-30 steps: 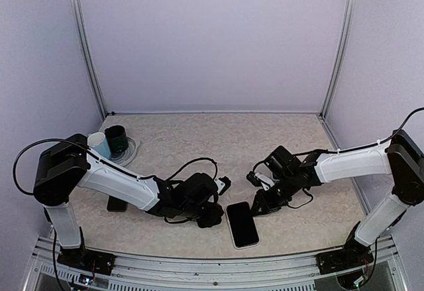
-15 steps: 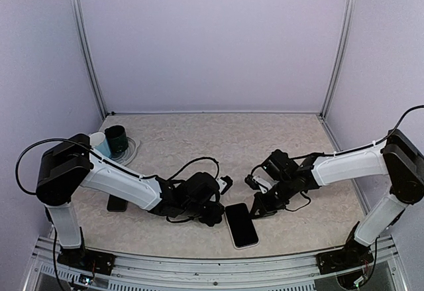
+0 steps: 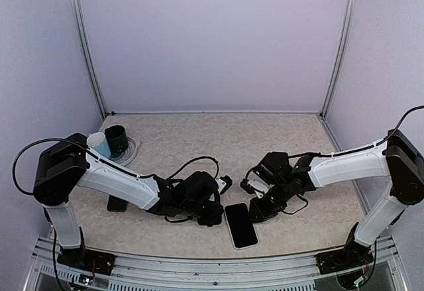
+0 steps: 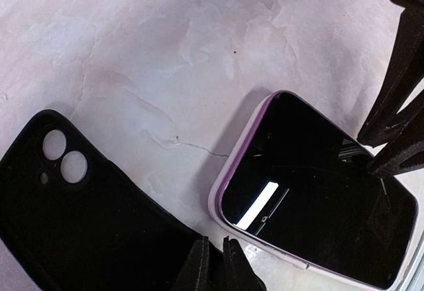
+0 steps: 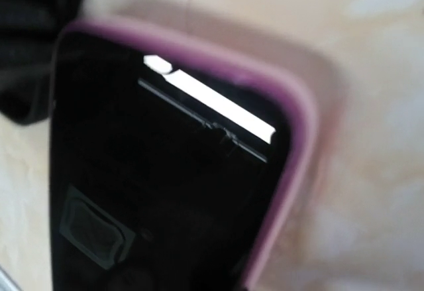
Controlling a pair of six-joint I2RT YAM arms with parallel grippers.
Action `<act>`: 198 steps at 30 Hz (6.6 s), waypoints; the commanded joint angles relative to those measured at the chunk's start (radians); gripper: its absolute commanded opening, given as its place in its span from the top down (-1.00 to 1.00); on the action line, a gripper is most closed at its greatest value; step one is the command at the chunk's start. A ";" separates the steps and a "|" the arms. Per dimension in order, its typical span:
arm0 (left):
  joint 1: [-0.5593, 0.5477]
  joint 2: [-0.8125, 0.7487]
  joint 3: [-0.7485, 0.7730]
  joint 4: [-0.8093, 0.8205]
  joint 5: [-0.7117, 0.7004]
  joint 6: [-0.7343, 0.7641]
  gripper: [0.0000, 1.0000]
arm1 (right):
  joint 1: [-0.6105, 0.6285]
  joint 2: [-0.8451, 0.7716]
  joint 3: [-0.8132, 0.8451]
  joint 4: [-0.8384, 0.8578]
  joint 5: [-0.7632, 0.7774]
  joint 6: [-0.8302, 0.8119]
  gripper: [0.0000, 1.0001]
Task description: Put the phone into the phone case
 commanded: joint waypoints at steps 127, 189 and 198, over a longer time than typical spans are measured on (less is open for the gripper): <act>0.215 0.058 0.083 0.300 0.466 -0.326 -0.76 | 0.162 -0.058 -0.041 0.195 0.477 0.131 0.49; 0.019 -0.015 0.047 0.192 0.337 0.386 0.99 | -0.463 -0.494 -0.466 0.760 -0.661 -0.353 -0.65; 0.008 -0.022 0.049 0.191 0.343 0.407 1.00 | -0.442 -0.651 -0.450 0.623 -0.658 -0.852 -0.35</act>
